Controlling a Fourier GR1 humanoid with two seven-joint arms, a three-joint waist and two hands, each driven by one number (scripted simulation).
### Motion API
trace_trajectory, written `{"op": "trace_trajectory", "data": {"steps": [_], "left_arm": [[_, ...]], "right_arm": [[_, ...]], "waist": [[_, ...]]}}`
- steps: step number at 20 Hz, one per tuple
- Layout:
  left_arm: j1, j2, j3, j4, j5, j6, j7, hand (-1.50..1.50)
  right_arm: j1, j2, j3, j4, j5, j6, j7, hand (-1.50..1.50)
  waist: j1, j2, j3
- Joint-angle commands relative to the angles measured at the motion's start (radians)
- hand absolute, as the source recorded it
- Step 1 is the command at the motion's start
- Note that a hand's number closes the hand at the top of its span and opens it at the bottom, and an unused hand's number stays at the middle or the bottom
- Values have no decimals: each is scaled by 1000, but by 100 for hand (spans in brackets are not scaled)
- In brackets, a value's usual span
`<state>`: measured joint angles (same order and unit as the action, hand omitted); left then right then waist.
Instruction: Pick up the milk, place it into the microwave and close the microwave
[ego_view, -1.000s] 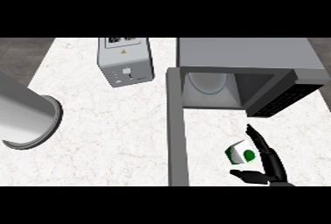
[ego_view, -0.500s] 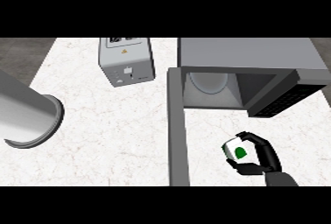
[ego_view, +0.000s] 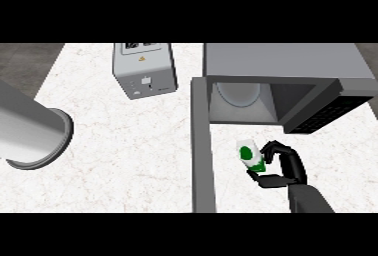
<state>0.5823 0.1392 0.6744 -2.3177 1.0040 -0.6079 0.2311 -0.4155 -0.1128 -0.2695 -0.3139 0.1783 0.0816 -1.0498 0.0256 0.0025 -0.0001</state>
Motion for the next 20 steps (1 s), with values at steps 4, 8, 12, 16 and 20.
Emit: {"op": "trace_trajectory", "data": {"steps": [4,8,12,16,20], "left_arm": [[24,-21,39,-77,40,-1,36,-150],[-33,-7,33,-4,22,-8,31,-150],[-32,-44,19,-1,9,-36,48,-150],[-36,-39,31,-75,20,30,82,-150],[-45,-9,42,-60,50,34,114,-150]], "right_arm": [[-54,48,-10,6,-12,-62,-60,150],[-154,51,-12,34,5,-133,-15,150],[-199,16,-11,10,7,-141,36,150],[-304,-18,-47,36,-24,-130,113,150],[-354,-22,-34,84,0,-168,154,150]], "waist": [[-6,-1,1],[0,4,2],[-4,1,1],[4,4,2],[10,7,2]]}}
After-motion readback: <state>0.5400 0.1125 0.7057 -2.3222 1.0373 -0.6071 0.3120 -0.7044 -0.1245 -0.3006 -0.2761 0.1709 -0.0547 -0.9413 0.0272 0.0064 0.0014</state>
